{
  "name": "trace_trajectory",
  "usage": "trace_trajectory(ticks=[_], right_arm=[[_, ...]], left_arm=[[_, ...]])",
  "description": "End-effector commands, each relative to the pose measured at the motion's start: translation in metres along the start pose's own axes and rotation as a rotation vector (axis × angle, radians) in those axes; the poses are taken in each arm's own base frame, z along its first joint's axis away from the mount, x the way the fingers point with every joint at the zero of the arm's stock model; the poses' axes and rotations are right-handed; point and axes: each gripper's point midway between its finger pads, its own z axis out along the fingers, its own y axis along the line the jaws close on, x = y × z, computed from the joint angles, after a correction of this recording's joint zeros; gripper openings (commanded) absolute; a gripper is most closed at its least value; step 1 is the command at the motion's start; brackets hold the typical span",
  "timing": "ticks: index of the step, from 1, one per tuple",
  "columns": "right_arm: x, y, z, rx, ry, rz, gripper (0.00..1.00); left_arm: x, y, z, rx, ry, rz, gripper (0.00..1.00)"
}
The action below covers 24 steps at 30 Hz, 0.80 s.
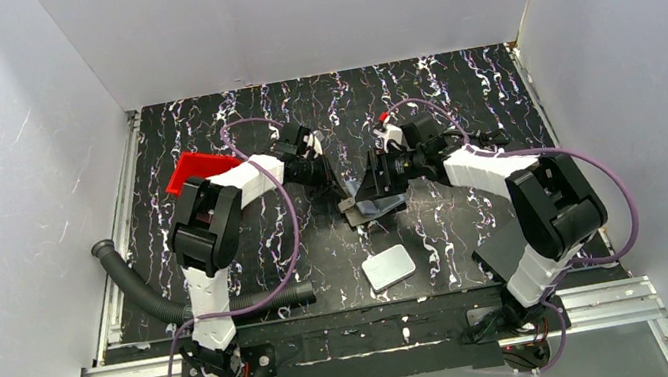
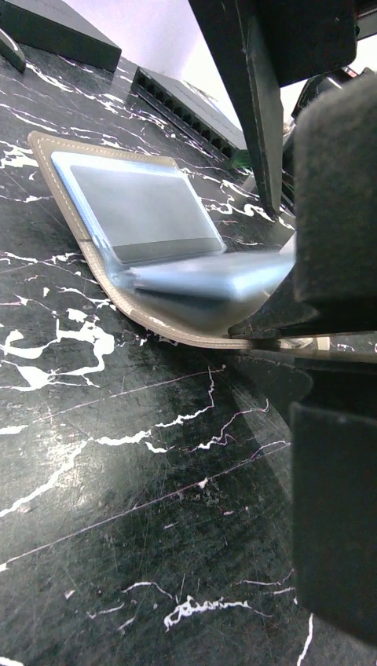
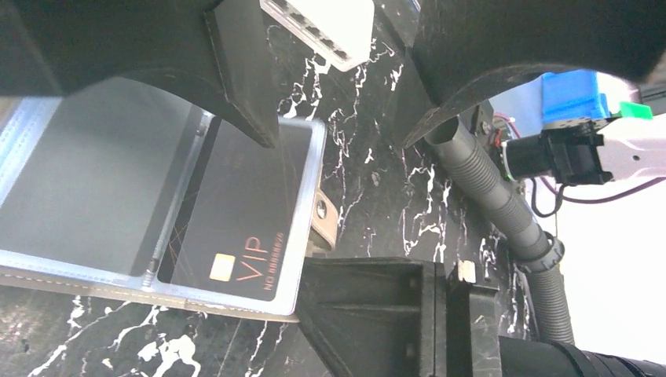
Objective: Put the credit cards into the card holder
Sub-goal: Open the card holder at the center of the board.
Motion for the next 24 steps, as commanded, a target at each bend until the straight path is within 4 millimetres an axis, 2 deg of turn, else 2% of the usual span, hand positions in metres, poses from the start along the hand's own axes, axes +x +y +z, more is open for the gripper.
trace_trajectory(ticks=[1, 5, 8, 9, 14, 18, 21, 24], right_arm=[[-0.010, 0.009, 0.006, -0.061, -0.038, 0.006, 0.66], [-0.011, 0.008, 0.011, -0.077, -0.039, 0.019, 0.66], [-0.008, -0.005, 0.015, -0.030, -0.030, 0.019, 0.66], [-0.008, -0.007, 0.016, -0.018, -0.028, 0.013, 0.66], [-0.007, -0.011, 0.015, 0.003, -0.021, -0.011, 0.66], [-0.010, -0.018, 0.004, 0.097, -0.008, -0.047, 0.66], [-0.021, -0.039, -0.018, 0.215, -0.036, -0.068, 0.69], [-0.028, -0.042, -0.030, 0.174, -0.061, -0.040, 0.71]], left_arm=[[-0.002, -0.011, -0.004, 0.029, 0.004, 0.013, 0.00], [-0.002, -0.012, -0.007, 0.028, 0.005, 0.021, 0.00], [-0.002, -0.015, -0.010, 0.031, 0.006, 0.034, 0.03], [-0.002, -0.015, -0.011, 0.031, 0.006, 0.038, 0.06], [0.000, -0.017, -0.027, 0.036, -0.006, 0.064, 0.33], [0.000, -0.014, -0.049, 0.009, -0.017, 0.088, 0.48], [0.000, -0.015, -0.068, -0.004, -0.038, 0.112, 0.54], [0.001, -0.023, -0.075, 0.017, -0.048, 0.118, 0.57]])
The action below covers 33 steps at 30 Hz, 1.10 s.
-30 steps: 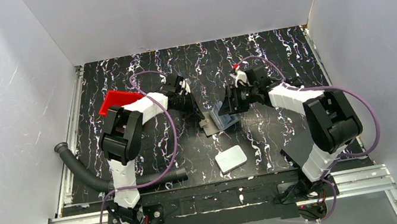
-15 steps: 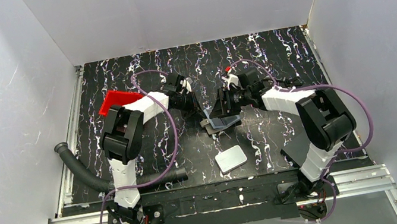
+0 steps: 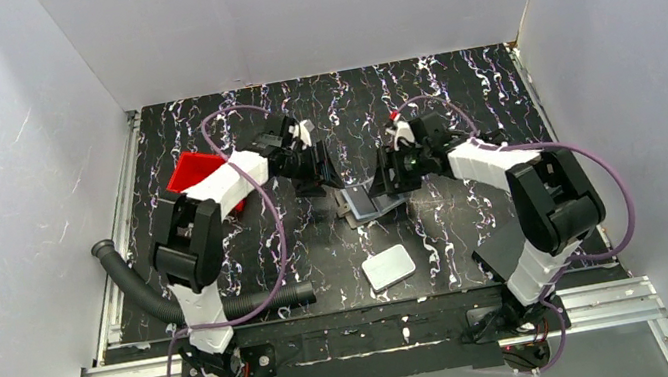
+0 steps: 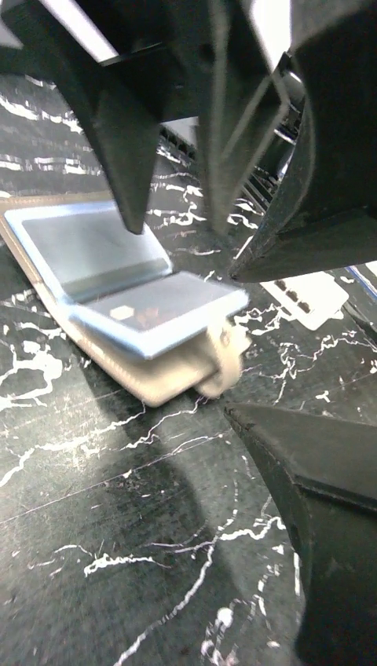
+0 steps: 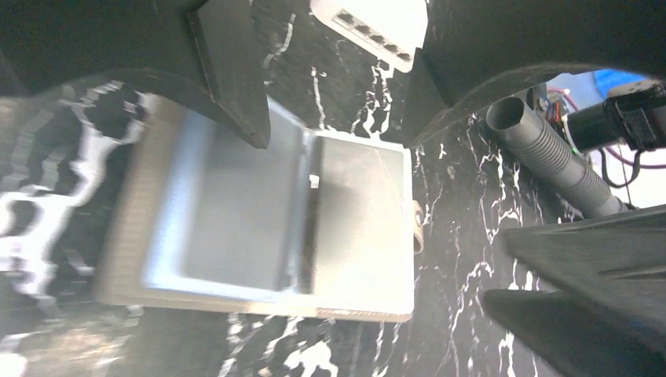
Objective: Put the credit cards into the card holder
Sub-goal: Open the card holder at the center of the board.
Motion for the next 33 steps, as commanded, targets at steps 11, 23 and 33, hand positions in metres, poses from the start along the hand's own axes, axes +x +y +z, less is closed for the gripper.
trace_trajectory(ticks=[11, 23, 33], right_arm=[[-0.034, -0.031, -0.031, 0.040, -0.081, 0.011, 0.64], [-0.024, -0.015, -0.023, -0.058, -0.068, 0.024, 0.57], [-0.009, 0.006, 0.009, 0.028, -0.063, -0.174, 0.65]], left_arm=[[0.008, -0.079, -0.007, 0.213, 0.012, 0.025, 0.48], [0.013, -0.052, -0.003, 0.072, -0.032, -0.008, 0.43], [0.006, -0.022, -0.004, 0.036, -0.077, -0.065, 0.40]])
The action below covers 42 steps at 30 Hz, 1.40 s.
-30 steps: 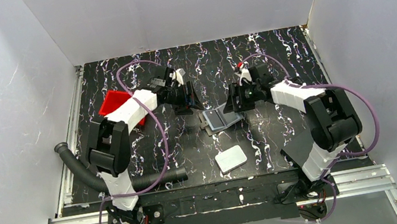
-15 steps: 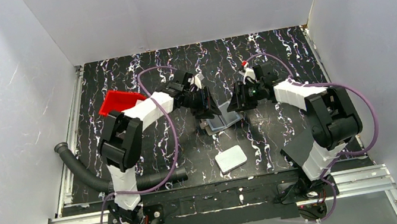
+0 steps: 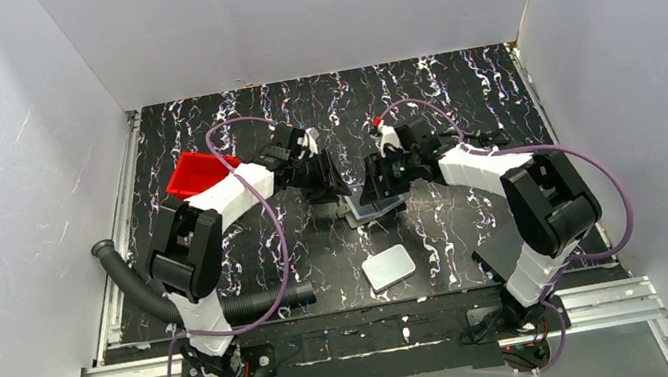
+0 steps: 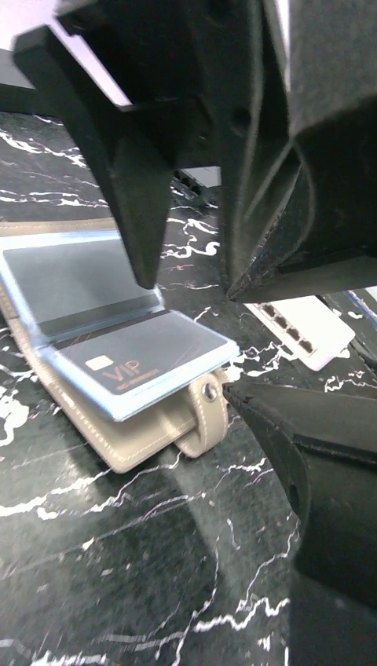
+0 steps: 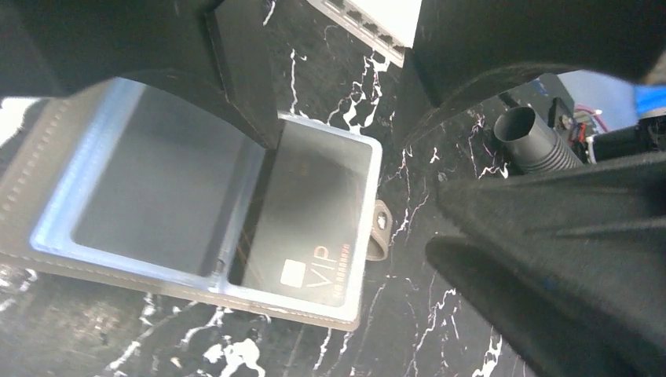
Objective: Put the credit cards into the card holder
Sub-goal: Open the card holder at the center of the board.
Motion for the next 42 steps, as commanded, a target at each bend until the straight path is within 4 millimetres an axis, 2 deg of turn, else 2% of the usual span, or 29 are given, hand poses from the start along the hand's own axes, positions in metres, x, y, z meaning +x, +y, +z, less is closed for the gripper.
trace_trajectory(ticks=[1, 4, 8, 11, 18, 23, 27, 31, 36, 42], right_arm=[[-0.009, -0.006, 0.010, 0.048, -0.051, -0.089, 0.65], [-0.006, -0.012, 0.018, 0.050, -0.035, -0.082, 0.64], [-0.007, -0.014, 0.023, 0.014, -0.044, -0.041, 0.57], [-0.005, -0.015, 0.025, -0.003, -0.048, -0.029, 0.56], [-0.007, -0.014, 0.023, -0.074, -0.069, 0.044, 0.52], [-0.010, -0.007, 0.020, -0.105, -0.078, 0.050, 0.55], [-0.013, -0.005, 0.015, -0.122, -0.104, 0.078, 0.58], [-0.016, -0.016, 0.003, -0.085, -0.144, 0.141, 0.64], [-0.018, -0.027, -0.010, -0.076, -0.195, 0.216, 0.73], [-0.028, -0.030, -0.024, -0.105, -0.283, 0.346, 0.73]], left_arm=[[-0.014, 0.004, 0.003, -0.002, -0.026, 0.002, 0.38], [-0.017, 0.006, 0.009, -0.008, -0.018, -0.010, 0.34], [-0.020, 0.009, 0.017, -0.007, -0.008, -0.016, 0.30], [-0.024, 0.000, 0.023, 0.042, 0.003, -0.011, 0.24], [-0.028, -0.021, 0.028, 0.147, 0.023, -0.026, 0.20], [-0.031, -0.040, 0.022, 0.230, -0.002, -0.030, 0.17], [-0.034, -0.046, 0.025, 0.268, -0.007, -0.047, 0.12], [-0.035, -0.044, 0.029, 0.256, -0.008, -0.061, 0.06], [-0.030, -0.051, 0.035, 0.262, 0.010, -0.056, 0.06], [-0.021, -0.060, 0.037, 0.267, 0.023, -0.047, 0.06]])
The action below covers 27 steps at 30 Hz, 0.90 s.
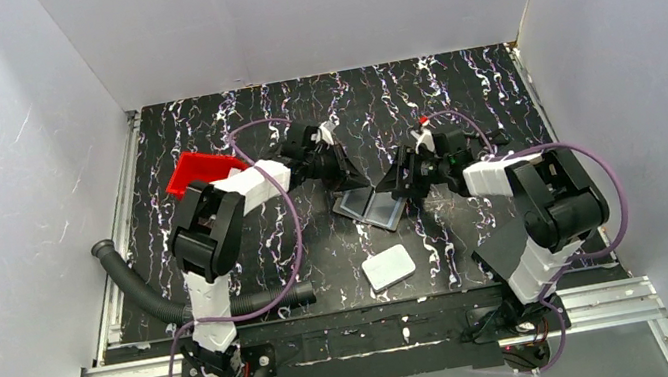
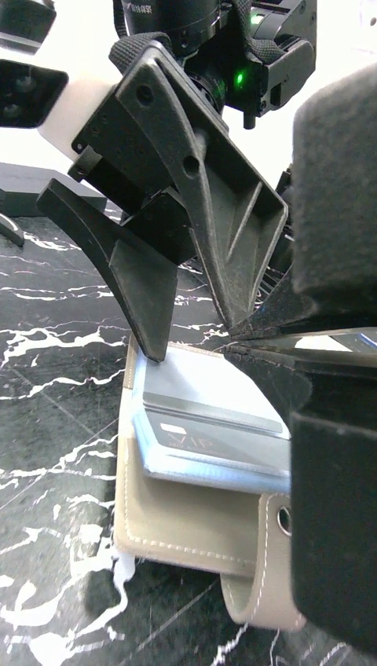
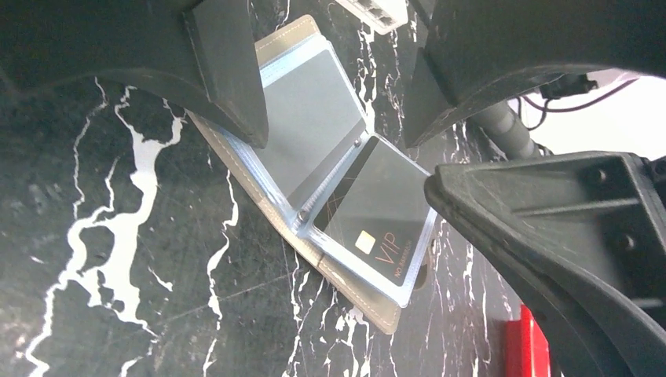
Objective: Put the credit cards into the card holder
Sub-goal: Open the card holder at the center of the board, then turn over the card slot in the card holder.
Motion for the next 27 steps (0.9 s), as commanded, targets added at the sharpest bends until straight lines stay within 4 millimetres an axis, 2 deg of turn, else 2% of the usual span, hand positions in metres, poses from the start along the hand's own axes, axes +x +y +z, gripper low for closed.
trace_trajectory(ticks=[1, 3, 4, 6, 8, 9, 12, 15, 17, 21, 23, 27], right_arm=[[-0.023, 0.018, -0.012, -0.055, -0.108, 0.064, 0.72], [-0.027, 0.018, -0.012, -0.042, -0.109, 0.059, 0.69], [-0.028, 0.018, -0.012, -0.031, -0.104, 0.058, 0.67], [-0.028, 0.017, -0.010, -0.024, -0.093, 0.074, 0.66], [-0.026, 0.018, -0.007, -0.029, -0.092, 0.084, 0.54], [-0.025, 0.017, -0.005, -0.029, -0.088, 0.090, 0.49], [-0.020, 0.017, 0.002, -0.035, -0.066, 0.087, 0.36], [-0.019, 0.010, 0.004, -0.002, -0.066, 0.065, 0.31], [-0.017, 0.005, 0.005, 0.016, -0.056, 0.051, 0.29], [-0.009, -0.005, 0.010, 0.029, -0.025, 0.046, 0.21], [-0.004, -0.007, 0.011, 0.028, -0.019, 0.052, 0.17], [0.000, -0.013, 0.012, 0.034, -0.016, 0.056, 0.13]], left_arm=[[0.005, -0.019, -0.002, 0.038, 0.009, 0.028, 0.06], [0.003, -0.020, -0.008, 0.023, -0.005, 0.045, 0.10], [0.001, -0.015, -0.012, -0.025, -0.019, 0.056, 0.15], [-0.002, -0.007, -0.023, -0.121, -0.033, 0.104, 0.31], [-0.003, 0.002, -0.035, -0.206, -0.042, 0.147, 0.45], [-0.003, 0.006, -0.040, -0.235, -0.049, 0.162, 0.49], [0.004, 0.012, -0.057, -0.289, -0.062, 0.191, 0.51], [0.011, 0.020, -0.071, -0.323, -0.091, 0.200, 0.54], [0.016, 0.026, -0.074, -0.333, -0.091, 0.204, 0.55], [0.018, 0.029, -0.060, -0.307, -0.057, 0.189, 0.52], [0.016, 0.033, -0.052, -0.310, -0.045, 0.168, 0.47], [0.012, 0.042, -0.042, -0.346, -0.022, 0.134, 0.48]])
